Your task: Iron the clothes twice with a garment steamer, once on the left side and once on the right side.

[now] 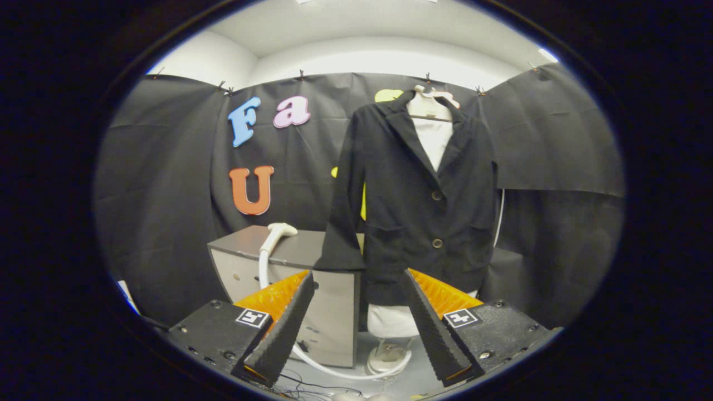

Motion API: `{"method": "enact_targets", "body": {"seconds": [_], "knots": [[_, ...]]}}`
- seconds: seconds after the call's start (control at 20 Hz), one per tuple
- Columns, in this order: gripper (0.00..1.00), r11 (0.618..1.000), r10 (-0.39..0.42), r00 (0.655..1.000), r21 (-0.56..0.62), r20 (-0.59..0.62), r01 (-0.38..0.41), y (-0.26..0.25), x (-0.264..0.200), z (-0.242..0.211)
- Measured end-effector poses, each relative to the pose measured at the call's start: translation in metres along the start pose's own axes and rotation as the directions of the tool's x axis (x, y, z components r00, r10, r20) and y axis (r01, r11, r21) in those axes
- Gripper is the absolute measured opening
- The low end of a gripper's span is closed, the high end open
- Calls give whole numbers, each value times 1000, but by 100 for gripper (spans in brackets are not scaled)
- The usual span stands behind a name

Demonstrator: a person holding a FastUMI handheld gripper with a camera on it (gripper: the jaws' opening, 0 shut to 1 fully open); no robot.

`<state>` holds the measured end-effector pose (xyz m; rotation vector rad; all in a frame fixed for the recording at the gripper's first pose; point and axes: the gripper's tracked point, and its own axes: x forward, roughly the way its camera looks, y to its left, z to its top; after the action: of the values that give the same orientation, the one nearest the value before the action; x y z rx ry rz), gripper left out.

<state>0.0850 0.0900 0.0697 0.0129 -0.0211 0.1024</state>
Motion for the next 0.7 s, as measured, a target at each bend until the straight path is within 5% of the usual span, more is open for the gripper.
{"method": "enact_targets", "body": {"seconds": [0.35,0.7], "knots": [[99,991,133,991,17,-14,-133,88,111,44],[99,973,230,962,31,-145,-228,183,236,39]]}}
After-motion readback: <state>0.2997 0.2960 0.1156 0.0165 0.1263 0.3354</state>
